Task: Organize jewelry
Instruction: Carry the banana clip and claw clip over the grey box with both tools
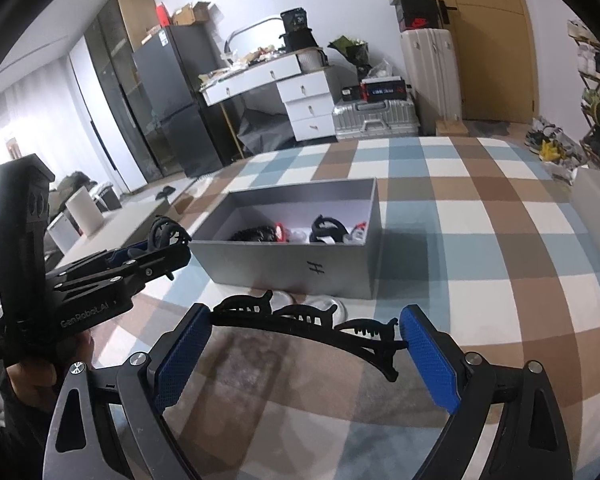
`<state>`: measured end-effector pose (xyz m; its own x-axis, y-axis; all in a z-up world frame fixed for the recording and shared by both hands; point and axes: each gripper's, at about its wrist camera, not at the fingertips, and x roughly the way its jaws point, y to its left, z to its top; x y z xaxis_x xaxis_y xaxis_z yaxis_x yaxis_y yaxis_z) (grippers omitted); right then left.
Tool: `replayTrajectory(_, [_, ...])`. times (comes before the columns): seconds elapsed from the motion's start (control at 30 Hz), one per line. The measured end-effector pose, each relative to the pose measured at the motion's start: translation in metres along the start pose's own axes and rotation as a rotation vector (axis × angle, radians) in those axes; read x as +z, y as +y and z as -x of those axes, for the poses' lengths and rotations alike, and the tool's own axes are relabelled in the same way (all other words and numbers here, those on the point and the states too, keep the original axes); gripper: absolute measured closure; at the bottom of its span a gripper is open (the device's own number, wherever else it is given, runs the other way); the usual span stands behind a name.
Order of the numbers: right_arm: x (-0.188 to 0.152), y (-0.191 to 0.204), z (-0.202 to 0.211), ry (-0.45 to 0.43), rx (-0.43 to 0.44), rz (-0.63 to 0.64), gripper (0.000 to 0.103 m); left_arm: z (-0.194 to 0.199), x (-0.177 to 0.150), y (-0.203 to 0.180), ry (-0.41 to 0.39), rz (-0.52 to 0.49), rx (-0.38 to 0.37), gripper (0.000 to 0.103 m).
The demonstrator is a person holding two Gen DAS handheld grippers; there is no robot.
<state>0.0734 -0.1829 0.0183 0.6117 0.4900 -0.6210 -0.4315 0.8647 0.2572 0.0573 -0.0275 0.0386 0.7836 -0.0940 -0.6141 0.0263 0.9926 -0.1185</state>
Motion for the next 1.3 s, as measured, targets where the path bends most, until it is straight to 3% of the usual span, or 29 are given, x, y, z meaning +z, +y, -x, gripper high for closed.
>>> replayTrajectory(0.8, [0.054, 0.013, 0.002, -0.1, 0.009, 0.059, 0.007, -0.012, 0.029, 0.008, -0.091, 0.042, -0.029, 0.059])
replayTrajectory(1.3, [0.073, -0.005, -0.028, -0.106, 0.005, -0.019, 0.007, -0.035, 0.018, 0.017, -0.053, 0.113, -0.003, 0.059])
